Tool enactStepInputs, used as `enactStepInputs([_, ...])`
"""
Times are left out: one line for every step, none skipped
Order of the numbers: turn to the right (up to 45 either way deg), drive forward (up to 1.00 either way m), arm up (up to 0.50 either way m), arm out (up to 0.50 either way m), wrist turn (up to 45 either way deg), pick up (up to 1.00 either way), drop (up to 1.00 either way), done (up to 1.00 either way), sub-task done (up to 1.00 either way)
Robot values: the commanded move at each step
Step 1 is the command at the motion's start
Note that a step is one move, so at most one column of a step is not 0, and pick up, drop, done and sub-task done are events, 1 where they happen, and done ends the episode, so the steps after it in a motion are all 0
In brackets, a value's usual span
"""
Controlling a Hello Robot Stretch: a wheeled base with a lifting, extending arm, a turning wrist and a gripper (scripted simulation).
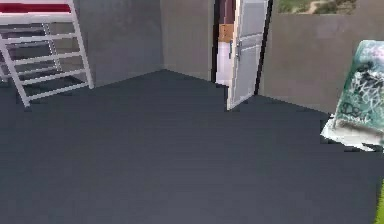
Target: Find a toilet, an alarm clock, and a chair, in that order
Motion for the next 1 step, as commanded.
enactStepInputs([3.0,0.00,0.00,0.00,0.0,0.00,0.00,0.00,0.00])
